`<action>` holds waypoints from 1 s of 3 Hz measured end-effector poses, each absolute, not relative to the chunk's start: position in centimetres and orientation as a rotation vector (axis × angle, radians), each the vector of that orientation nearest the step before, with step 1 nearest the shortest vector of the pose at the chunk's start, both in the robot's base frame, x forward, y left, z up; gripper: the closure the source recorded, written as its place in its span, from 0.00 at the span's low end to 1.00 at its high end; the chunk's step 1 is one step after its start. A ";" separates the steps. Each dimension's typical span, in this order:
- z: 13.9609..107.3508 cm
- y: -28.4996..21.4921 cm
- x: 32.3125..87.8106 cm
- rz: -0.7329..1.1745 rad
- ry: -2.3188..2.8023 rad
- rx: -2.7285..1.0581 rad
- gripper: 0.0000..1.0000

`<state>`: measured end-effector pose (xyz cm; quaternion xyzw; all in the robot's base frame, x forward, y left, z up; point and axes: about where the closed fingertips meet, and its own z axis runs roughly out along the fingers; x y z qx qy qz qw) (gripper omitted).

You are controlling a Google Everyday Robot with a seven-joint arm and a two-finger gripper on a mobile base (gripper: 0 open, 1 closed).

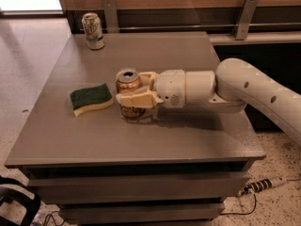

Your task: Move orange can near sponge

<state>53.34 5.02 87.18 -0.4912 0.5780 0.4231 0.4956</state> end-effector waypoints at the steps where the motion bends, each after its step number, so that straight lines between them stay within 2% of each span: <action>1: 87.2 5.1 53.3 1.026 1.399 -1.192 0.59; 3: 87.2 5.3 53.2 1.029 1.397 -1.196 0.13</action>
Offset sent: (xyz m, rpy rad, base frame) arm -0.0004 0.0010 0.0002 0.0000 -0.0003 0.0019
